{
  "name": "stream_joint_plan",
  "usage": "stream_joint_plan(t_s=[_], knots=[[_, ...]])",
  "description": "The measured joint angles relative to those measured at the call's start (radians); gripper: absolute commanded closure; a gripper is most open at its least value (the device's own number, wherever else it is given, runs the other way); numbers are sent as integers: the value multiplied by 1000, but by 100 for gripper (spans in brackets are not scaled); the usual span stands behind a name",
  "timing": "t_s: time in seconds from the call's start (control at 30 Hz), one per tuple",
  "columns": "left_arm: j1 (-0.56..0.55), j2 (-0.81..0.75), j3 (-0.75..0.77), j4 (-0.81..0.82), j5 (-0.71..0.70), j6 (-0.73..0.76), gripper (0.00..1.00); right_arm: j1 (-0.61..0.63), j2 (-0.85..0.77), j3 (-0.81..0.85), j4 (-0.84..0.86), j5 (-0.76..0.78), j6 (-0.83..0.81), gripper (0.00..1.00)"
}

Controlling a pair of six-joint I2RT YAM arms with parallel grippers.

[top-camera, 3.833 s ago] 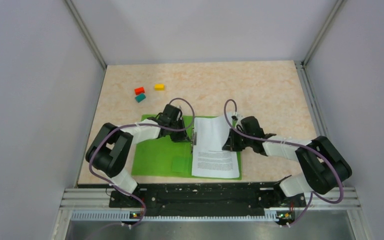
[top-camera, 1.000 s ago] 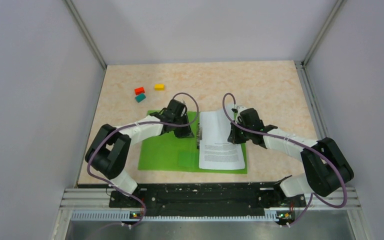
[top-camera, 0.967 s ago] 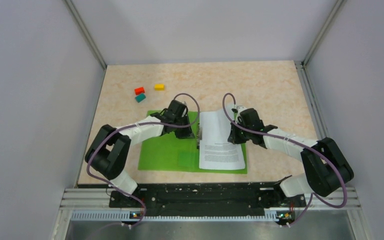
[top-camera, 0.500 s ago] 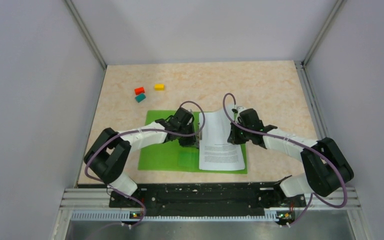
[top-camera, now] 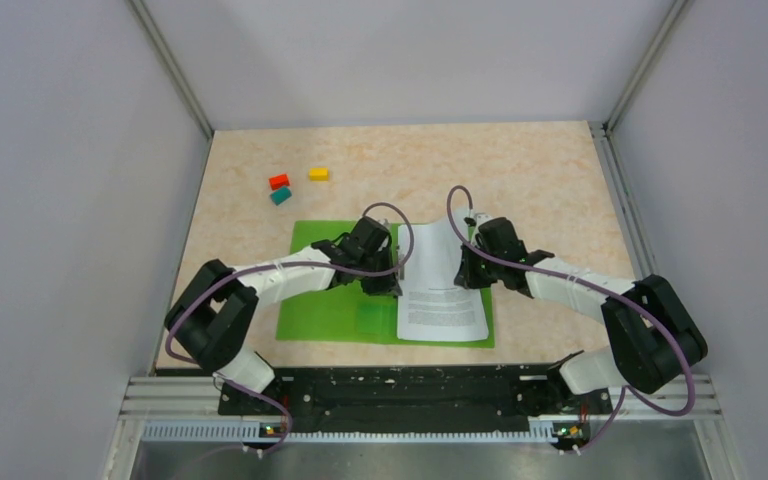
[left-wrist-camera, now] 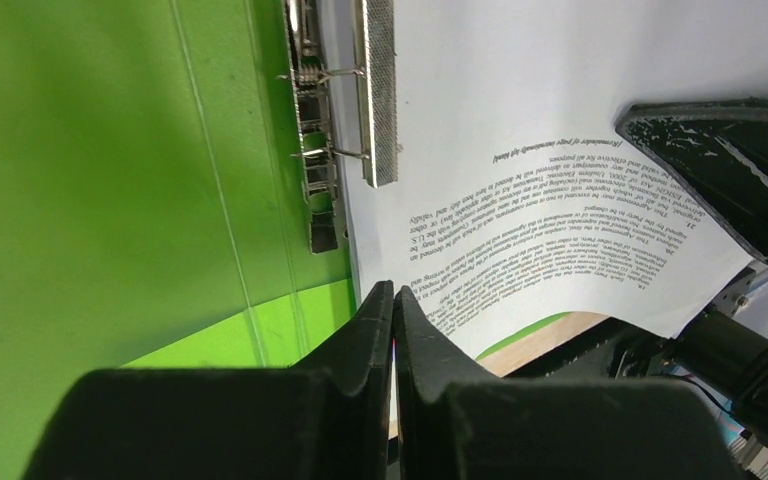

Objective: Put the files into the folder

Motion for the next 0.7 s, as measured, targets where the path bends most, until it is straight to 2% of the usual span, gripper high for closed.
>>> stream_joint_plan(t_s=[0.33,0.7], knots=[[-38,2,-23,42,-2,-34,100,2,1,0,2,1,7,100],[-39,57,-72,99,-29,-77,100,2,2,-2,15,0,15,100]])
